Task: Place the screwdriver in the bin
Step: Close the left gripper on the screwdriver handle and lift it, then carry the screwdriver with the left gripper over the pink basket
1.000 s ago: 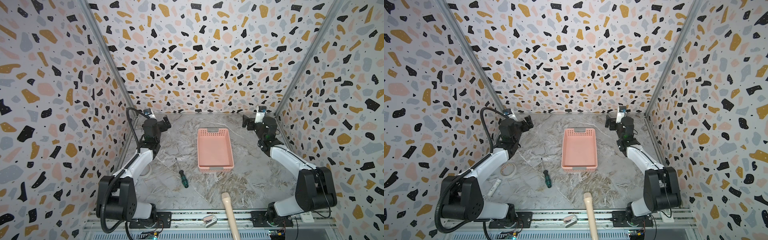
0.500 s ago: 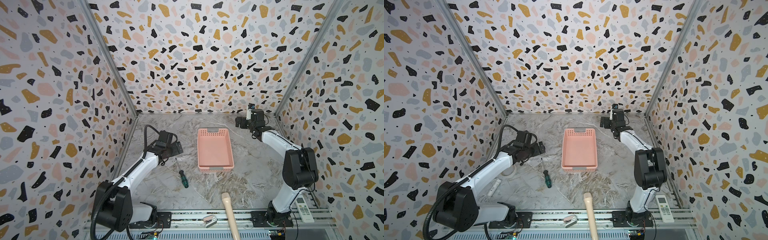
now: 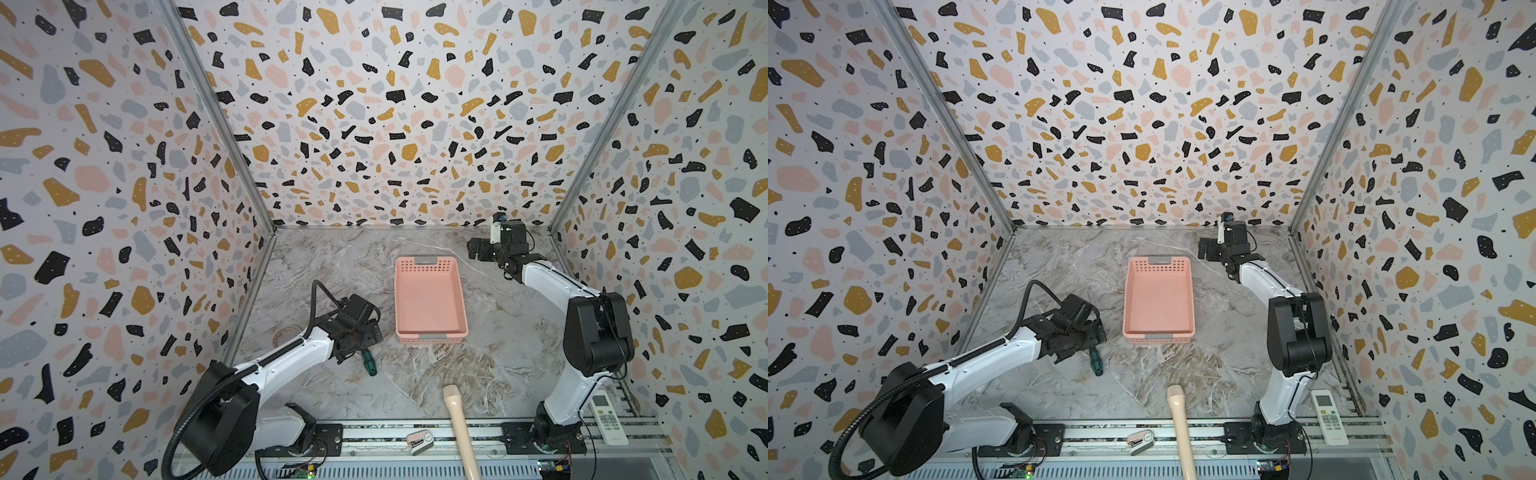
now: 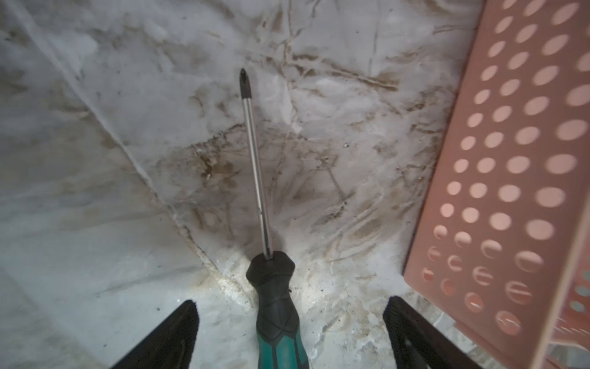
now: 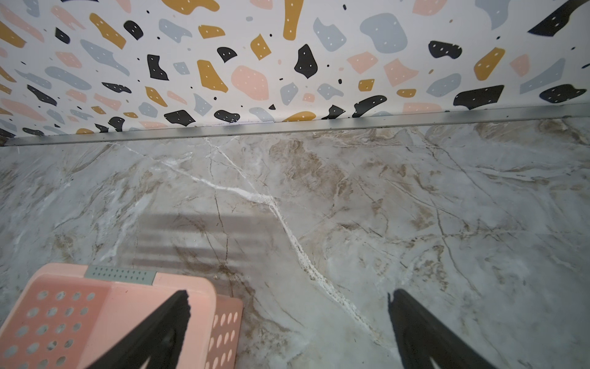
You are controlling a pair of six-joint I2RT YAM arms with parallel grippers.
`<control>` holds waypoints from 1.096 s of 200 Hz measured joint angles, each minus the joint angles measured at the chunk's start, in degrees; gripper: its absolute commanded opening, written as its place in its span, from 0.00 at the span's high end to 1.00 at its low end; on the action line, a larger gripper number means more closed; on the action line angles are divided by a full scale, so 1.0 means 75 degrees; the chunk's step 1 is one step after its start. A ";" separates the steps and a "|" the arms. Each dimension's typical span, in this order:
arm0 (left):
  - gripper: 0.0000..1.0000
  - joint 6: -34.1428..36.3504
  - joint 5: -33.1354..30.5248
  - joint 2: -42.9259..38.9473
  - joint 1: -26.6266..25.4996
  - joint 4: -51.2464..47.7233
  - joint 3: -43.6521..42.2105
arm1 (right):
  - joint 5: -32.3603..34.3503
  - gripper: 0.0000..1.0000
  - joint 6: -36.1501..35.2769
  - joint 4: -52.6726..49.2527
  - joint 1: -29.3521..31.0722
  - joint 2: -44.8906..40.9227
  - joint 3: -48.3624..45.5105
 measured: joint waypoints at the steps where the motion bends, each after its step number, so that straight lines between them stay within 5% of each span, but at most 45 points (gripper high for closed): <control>1: 0.08 -0.0015 -0.0006 0.0041 -0.0017 0.0003 0.0000 | -0.0003 0.01 0.0000 0.0000 -0.0003 -0.0003 -0.0009; 35: 0.20 -0.0256 -0.0067 0.0909 -0.0388 0.0251 0.0000 | -0.0058 0.01 0.0009 0.0050 -0.0160 -0.0119 -0.0230; 71: 0.49 -0.0393 -0.0184 0.1174 -0.0495 0.0411 0.0023 | -0.0114 0.01 0.0032 0.0108 -0.0277 -0.0122 -0.0280; 123: 0.76 -0.0609 -0.0356 0.1151 -0.0507 0.0393 0.0023 | -0.0189 0.01 0.0052 0.0187 -0.0391 -0.0122 -0.0294; 174: 0.78 -0.0603 -0.0455 0.1195 -0.0513 0.0329 0.0082 | -0.0379 0.01 0.0090 0.0271 -0.0446 -0.0122 -0.0321; 205: 1.00 -0.0522 -0.0551 0.1413 -0.0548 0.0087 0.0329 | -0.0455 0.01 0.0093 0.0274 -0.0446 -0.0122 -0.0323; 219: 1.00 -0.0460 -0.0644 0.1504 -0.0568 -0.0050 0.0458 | -0.0481 0.01 0.0093 0.0274 -0.0446 -0.0122 -0.0323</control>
